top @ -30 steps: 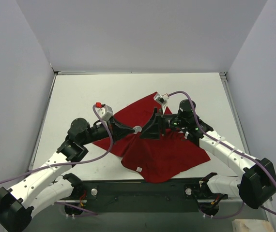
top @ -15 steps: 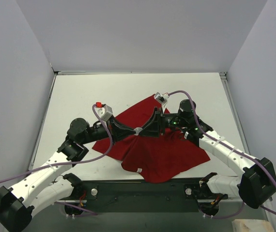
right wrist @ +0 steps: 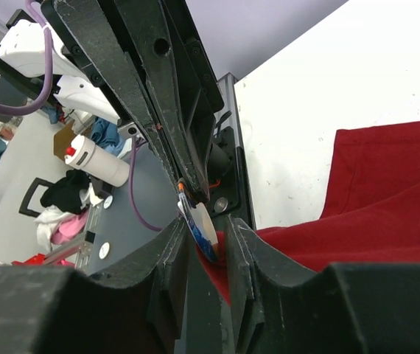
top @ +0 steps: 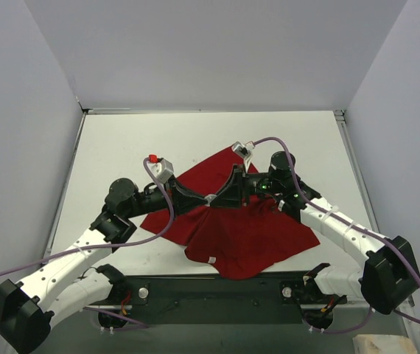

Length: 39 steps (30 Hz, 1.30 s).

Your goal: Pin the brooch onto the clothing

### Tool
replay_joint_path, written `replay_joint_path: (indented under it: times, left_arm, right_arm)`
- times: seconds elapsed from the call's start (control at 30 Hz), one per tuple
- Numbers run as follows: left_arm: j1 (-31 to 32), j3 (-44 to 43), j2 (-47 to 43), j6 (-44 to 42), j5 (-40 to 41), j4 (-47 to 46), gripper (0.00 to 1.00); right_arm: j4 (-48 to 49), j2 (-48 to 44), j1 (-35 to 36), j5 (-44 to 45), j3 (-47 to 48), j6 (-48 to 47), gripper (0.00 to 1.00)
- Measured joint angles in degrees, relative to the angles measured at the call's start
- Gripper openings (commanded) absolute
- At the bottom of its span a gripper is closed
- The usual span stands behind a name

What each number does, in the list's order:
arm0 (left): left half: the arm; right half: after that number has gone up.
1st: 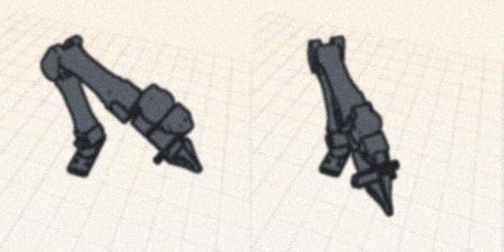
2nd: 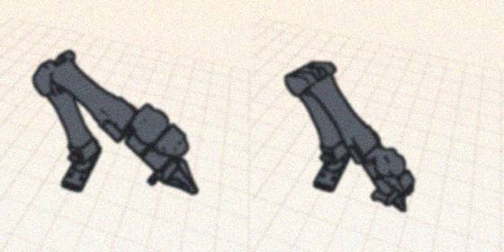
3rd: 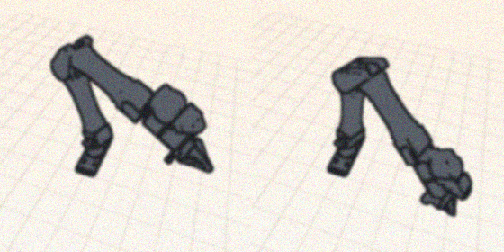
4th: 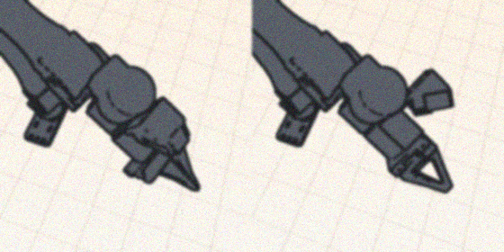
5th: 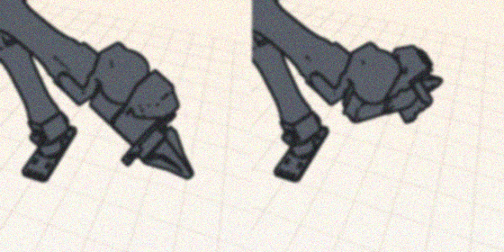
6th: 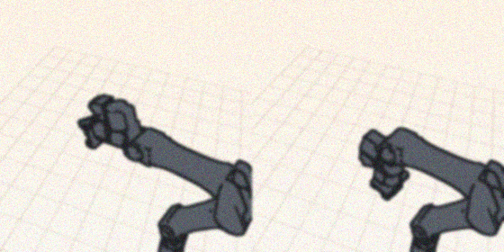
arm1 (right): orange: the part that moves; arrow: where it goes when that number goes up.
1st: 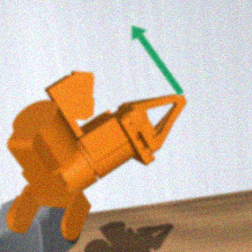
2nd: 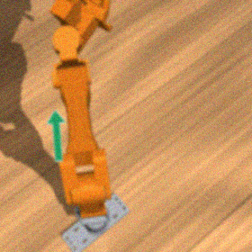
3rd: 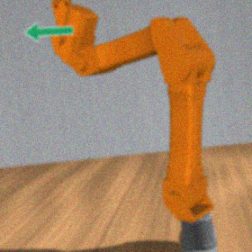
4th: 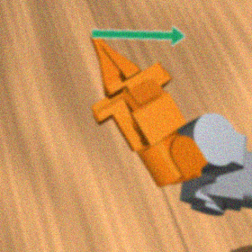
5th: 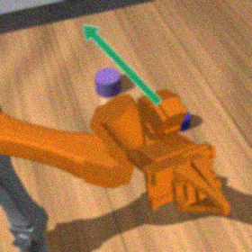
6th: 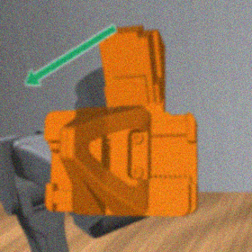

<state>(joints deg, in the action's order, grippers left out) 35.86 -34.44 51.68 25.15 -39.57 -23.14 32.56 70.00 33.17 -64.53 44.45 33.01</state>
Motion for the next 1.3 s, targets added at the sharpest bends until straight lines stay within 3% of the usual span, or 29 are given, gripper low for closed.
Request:
replay_joint_path:
  times: [0.67,1.03,1.3]
  left_arm:
    - [-0.6,-0.7,0.4,-0.9,-0.2,1.8,0.0]
    - [-0.7,-5.9,1.2,-6.7,0.2,11.0,0.0]
    - [0.1,-8.0,1.2,-11.0,2.1,16.3,0.0]
  right_arm:
    - [-1.6,2.5,0.3,-0.9,2.0,-0.3,0.14]
    - [-6.8,3.6,0.4,-0.4,5.4,-3.2,0.01]
    - [-8.1,3.7,0.7,1.3,5.6,-4.2,0.0]
